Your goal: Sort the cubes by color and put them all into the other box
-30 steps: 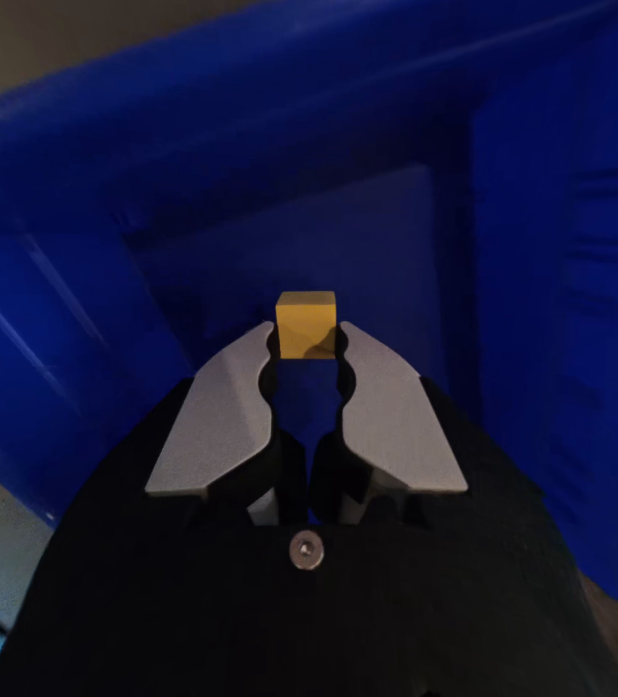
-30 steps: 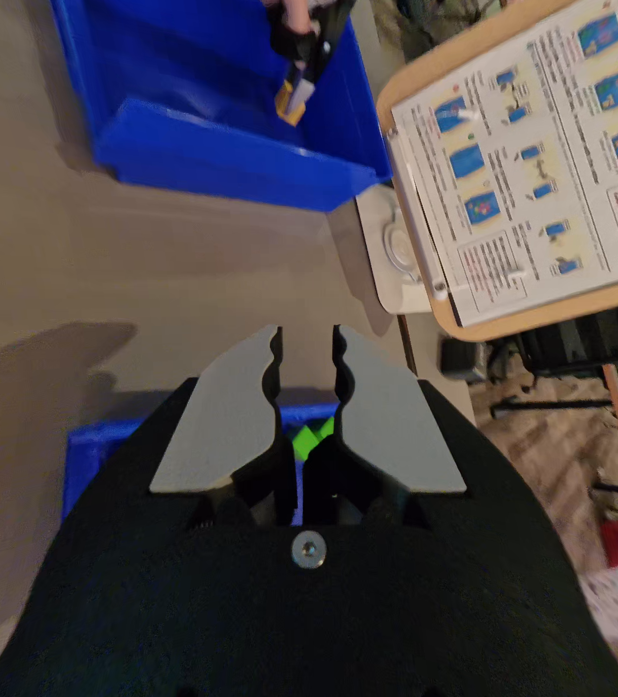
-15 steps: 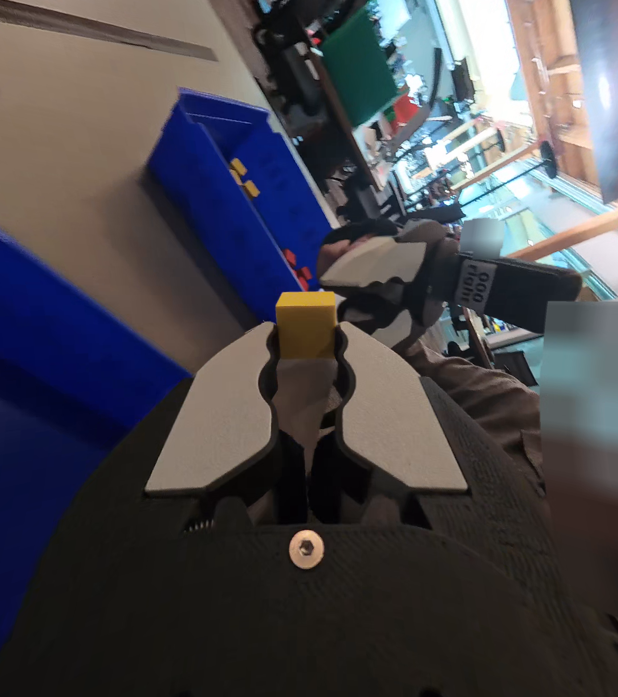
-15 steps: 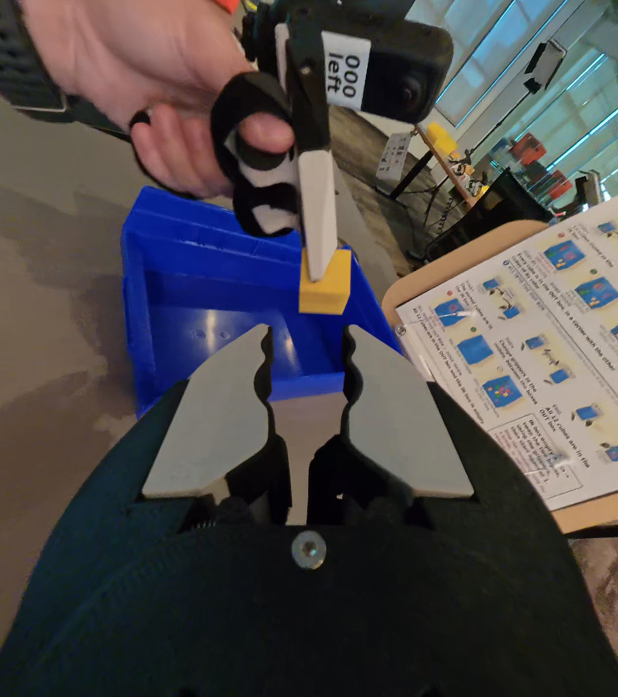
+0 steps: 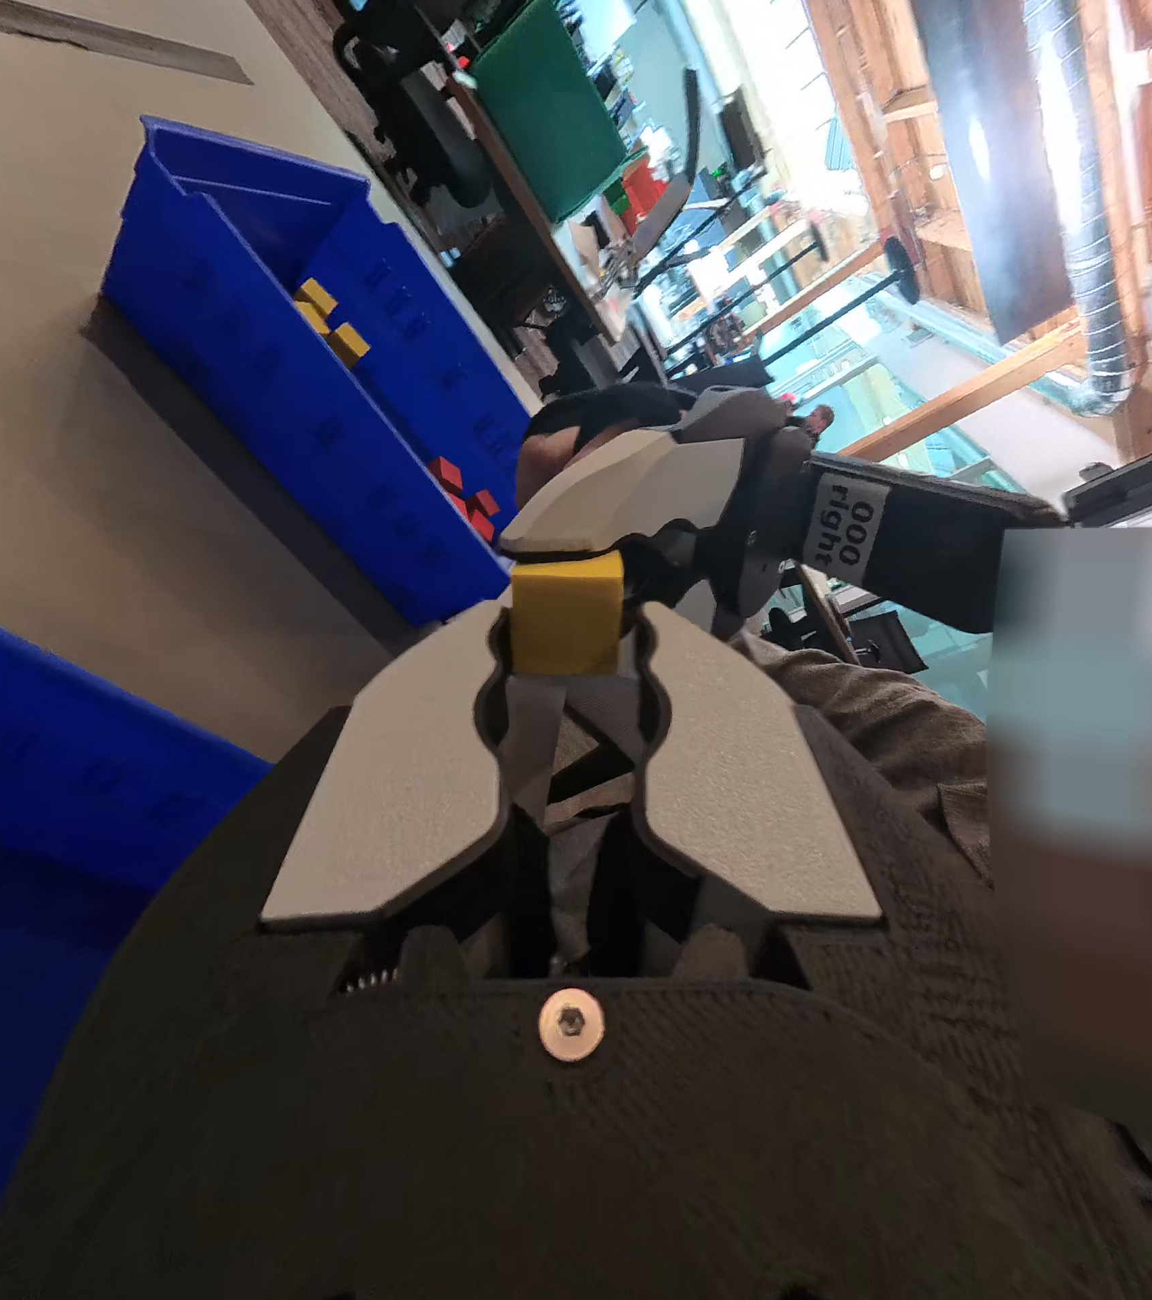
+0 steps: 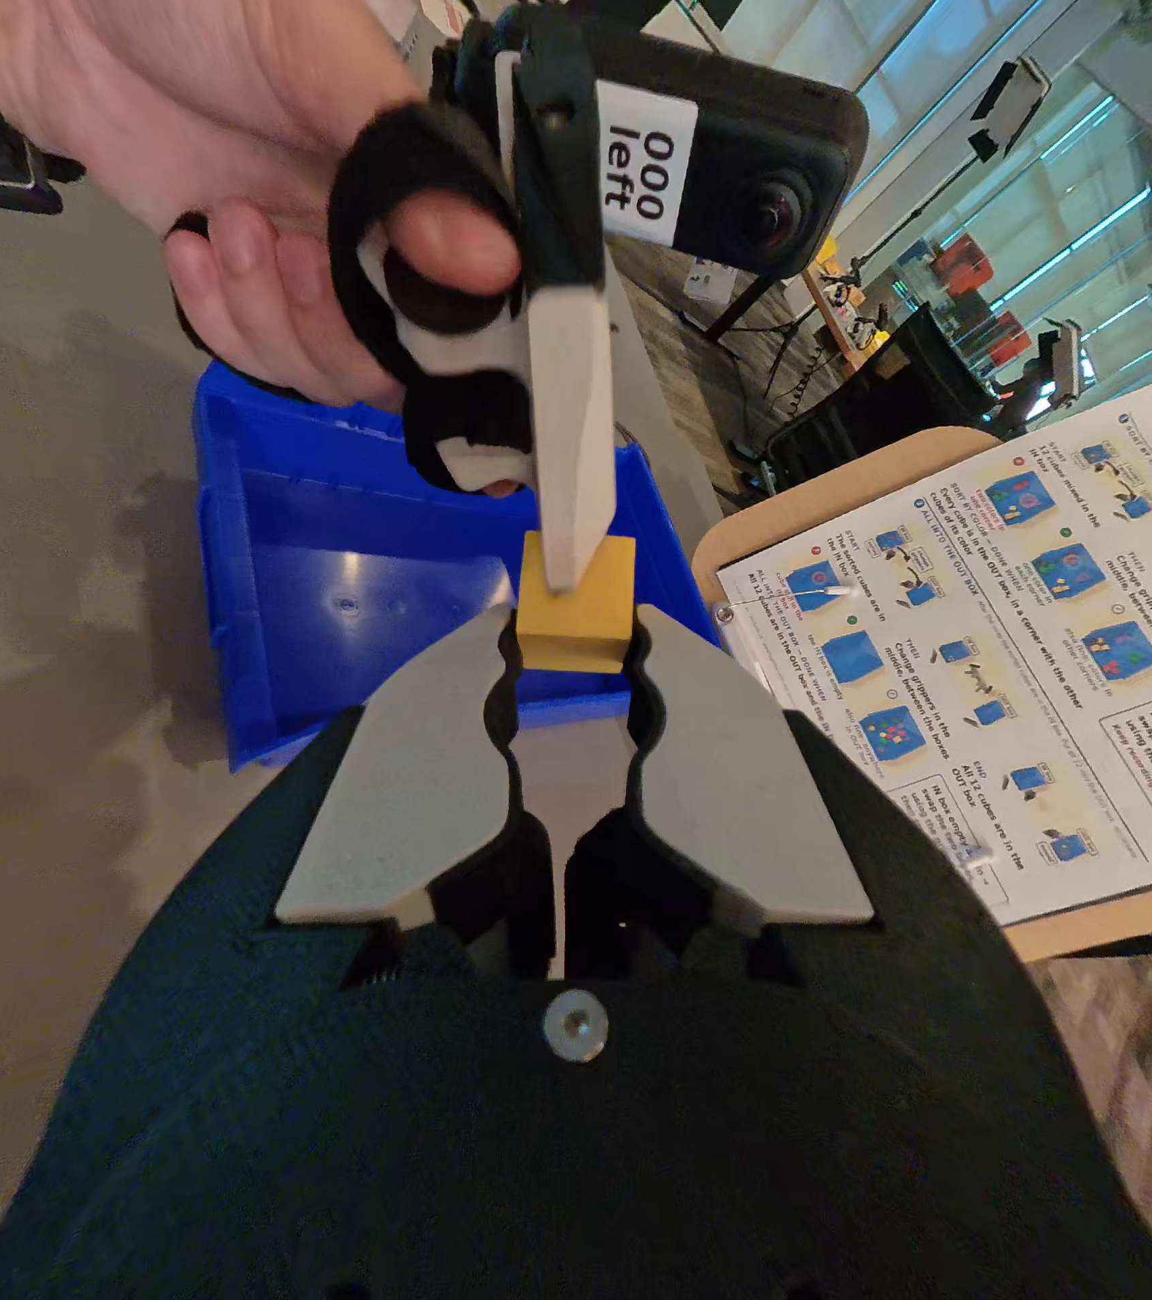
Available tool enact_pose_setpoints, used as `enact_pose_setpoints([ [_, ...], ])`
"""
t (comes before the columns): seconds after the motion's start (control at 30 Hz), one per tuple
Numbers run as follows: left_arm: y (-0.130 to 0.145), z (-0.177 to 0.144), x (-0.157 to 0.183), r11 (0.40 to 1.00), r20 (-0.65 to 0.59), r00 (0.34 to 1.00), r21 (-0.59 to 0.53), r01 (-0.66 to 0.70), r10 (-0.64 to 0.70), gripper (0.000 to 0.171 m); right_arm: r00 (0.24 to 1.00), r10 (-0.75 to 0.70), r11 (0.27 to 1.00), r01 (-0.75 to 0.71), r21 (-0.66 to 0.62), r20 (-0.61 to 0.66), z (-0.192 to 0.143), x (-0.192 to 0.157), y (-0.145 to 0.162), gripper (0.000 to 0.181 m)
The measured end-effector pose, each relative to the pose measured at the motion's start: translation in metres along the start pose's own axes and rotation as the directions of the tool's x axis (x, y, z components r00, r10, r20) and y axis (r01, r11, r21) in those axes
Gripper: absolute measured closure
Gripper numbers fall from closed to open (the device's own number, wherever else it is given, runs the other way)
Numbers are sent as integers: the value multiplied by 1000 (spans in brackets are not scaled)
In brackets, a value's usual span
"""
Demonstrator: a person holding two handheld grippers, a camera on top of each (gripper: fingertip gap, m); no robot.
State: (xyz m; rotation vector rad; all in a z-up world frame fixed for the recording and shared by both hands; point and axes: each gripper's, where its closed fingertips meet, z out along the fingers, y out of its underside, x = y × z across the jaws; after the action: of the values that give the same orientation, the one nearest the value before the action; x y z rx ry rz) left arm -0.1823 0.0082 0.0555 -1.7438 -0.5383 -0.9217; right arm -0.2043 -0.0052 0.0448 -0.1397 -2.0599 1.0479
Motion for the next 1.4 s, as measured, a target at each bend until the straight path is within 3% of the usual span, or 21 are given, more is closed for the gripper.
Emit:
enact_pose_setpoints([
  [0.03, -1, 1, 3, 1000, -16, 1000, 13, -2, 2, 119, 1000, -1, 1000, 1, -10, 0, -2, 0, 2, 153],
  [0.13, -9, -1, 6, 996, 17, 999, 75, -51, 50, 103, 1000, -7, 998, 6, -70, -4, -19, 3, 16, 153],
  [0.27, -13, -15, 4, 972, 234, 956, 115, -205, 174, 101, 1000, 20, 942, -22, -335, -9, -80, 22, 81, 153],
  [0.37, -7, -24, 14, 947, 335, 906, 96, -305, 258, 106, 994, 108, 814, -96, -573, -14, -138, 43, 146, 153],
  [0.5, 2, -26, 35, 920, 353, 876, 92, -382, 329, 112, 986, 150, 589, -27, -807, 77, -187, 51, 231, 153],
  [0.63, 8, -32, 44, 902, 384, 851, 93, -421, 358, 114, 950, 151, 376, 201, -905, 274, -207, 45, 300, 153],
  [0.7, 12, -37, 45, 902, 388, 851, 98, -420, 354, 116, 918, 199, 315, 272, -909, 343, -209, 40, 323, 152],
  [0.8, 17, -48, 41, 907, 389, 862, 128, -401, 326, 117, 885, 257, 269, 320, -909, 388, -203, 33, 346, 152],
  [1.0, 26, -71, 35, 908, 398, 872, 177, -379, 286, 119, 862, 362, 223, 290, -931, 355, -195, 24, 367, 152],
  [1.4, 27, -91, 34, 899, 424, 863, 207, -387, 274, 120, 842, 401, 167, 321, -932, 362, -186, 24, 380, 152],
])
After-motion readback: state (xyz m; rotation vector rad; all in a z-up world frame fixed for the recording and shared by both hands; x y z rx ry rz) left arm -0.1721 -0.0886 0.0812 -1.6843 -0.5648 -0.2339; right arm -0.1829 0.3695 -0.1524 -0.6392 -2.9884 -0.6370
